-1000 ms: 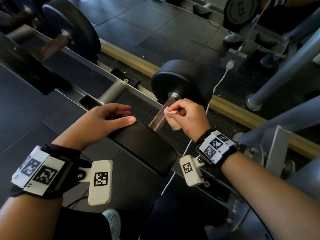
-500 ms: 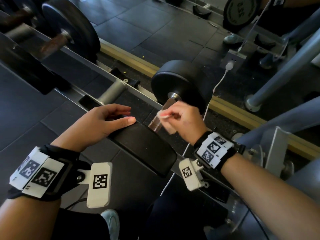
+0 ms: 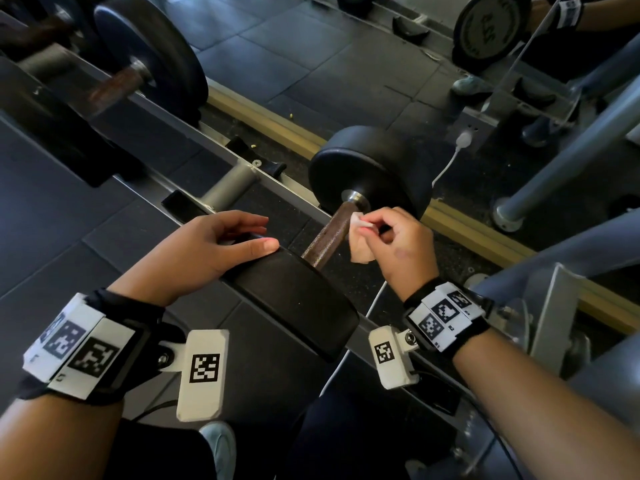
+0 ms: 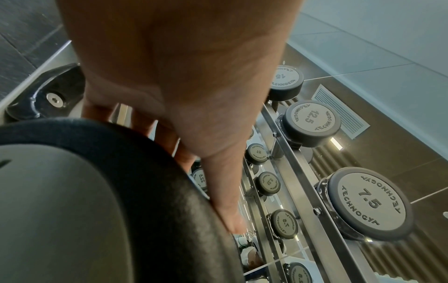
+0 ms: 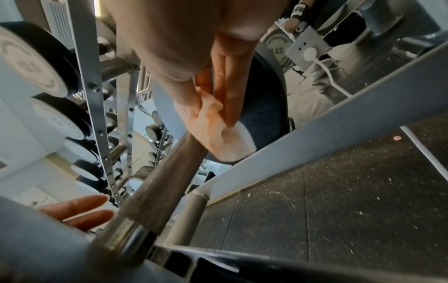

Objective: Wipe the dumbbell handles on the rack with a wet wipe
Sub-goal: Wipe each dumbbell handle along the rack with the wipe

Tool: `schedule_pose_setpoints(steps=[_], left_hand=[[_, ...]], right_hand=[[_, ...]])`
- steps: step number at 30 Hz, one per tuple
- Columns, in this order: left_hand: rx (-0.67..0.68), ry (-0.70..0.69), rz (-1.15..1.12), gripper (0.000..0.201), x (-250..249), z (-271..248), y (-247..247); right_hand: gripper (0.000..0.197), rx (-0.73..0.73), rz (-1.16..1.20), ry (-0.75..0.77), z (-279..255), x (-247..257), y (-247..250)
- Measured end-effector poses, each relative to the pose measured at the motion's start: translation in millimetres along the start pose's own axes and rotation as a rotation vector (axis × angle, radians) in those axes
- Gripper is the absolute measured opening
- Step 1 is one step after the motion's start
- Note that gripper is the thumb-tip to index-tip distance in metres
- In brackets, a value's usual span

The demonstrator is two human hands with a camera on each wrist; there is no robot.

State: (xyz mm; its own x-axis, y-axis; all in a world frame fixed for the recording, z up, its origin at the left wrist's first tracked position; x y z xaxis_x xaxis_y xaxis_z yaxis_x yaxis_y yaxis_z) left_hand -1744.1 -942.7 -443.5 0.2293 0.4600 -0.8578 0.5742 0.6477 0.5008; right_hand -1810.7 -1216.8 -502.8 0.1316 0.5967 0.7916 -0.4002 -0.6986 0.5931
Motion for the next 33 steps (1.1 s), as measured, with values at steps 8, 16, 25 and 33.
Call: schedule_pose_setpoints(steps=[8,16,25,33], left_hand=[[0.002,0.000,0.013,0.068,2,1,1],[-0.002,0.007,0.040,0.071,0,0,0],[0.009,0.006,0.029,0.071,-1,0,-1],[-0.008,-0.007,0.024,0.065,3,-1,-2]], right_hand=[[0.005,0.014,-0.065,-0.199,-2,-5,-3],[0.024,0.125,0.310,-0.456,-3,-2,-16],[0.030,0.313,0.747,-0.514,-45,-1,-29],[0.033,0.205,0.852,-0.491,-30,-2,-20]])
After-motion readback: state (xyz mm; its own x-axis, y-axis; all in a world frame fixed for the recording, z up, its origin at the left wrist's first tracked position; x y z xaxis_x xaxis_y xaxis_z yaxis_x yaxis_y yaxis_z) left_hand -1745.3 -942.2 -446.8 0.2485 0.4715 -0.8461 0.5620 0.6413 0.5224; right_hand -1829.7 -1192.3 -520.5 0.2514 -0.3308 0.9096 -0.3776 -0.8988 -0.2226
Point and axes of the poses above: each hand's wrist, its own z-axis towards the middle knuckle, its own y-axis out of the back of the hand, x = y × z, the point moved 1 cm from there along z, towards the middle knuckle, and after that the axes turned 11 degrees about -y, right-handed, at the moved point
